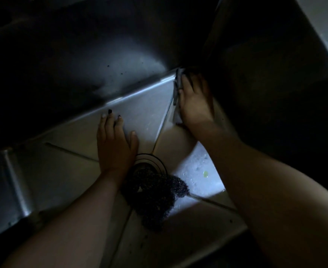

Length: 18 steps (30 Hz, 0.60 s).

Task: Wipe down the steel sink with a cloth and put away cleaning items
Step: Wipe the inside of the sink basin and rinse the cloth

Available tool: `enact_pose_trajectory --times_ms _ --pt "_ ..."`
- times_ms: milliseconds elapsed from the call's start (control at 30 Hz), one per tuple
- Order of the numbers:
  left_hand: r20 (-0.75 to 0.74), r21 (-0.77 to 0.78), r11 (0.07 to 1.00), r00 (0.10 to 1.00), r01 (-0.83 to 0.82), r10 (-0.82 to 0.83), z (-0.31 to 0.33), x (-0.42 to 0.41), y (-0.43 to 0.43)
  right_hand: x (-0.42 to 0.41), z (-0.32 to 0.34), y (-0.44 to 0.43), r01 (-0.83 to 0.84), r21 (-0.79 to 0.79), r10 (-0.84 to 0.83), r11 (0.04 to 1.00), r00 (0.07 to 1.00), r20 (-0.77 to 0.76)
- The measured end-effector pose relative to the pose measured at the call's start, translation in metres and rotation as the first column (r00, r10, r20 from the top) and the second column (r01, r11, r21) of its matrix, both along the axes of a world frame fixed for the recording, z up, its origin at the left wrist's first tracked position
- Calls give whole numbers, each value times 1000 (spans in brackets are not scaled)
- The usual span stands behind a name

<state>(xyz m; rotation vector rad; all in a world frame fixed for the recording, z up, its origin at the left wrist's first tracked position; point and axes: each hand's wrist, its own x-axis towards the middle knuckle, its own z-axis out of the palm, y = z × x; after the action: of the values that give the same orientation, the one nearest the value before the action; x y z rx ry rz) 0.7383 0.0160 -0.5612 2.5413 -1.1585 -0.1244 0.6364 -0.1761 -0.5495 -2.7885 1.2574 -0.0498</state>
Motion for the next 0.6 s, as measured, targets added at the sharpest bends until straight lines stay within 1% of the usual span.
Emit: enact_pose_trajectory --times_ms 33,100,167,233,333,367,433,600 --pt "2 -5 1000 1000 0 0 0 0 0 -4 -2 0 3 7 -3 1000 1000 -29" --pt "0 -16 1000 1000 -2 2 -1 0 0 -13 3 9 40 29 -39 999 999 -23" --pt "0 -32 999 1000 -5 5 -1 0 1 -24 8 24 99 -4 -98 995 991 95" --pt "2 -41 999 1000 -3 3 -2 0 1 -34 8 42 155 -44 -147 987 978 150" --pt "5 -50 999 1000 2 -2 -3 0 1 -41 5 69 281 118 -294 953 949 118" --pt "11 -51 999 1000 5 -5 -3 0 1 -40 3 77 301 139 -318 944 939 127" --pt "18 -47 999 1000 9 -8 -4 0 2 -37 3 90 277 143 -298 950 942 153" --pt "3 -45 999 1000 -5 5 -4 0 1 -12 2 94 109 172 -139 979 975 175"
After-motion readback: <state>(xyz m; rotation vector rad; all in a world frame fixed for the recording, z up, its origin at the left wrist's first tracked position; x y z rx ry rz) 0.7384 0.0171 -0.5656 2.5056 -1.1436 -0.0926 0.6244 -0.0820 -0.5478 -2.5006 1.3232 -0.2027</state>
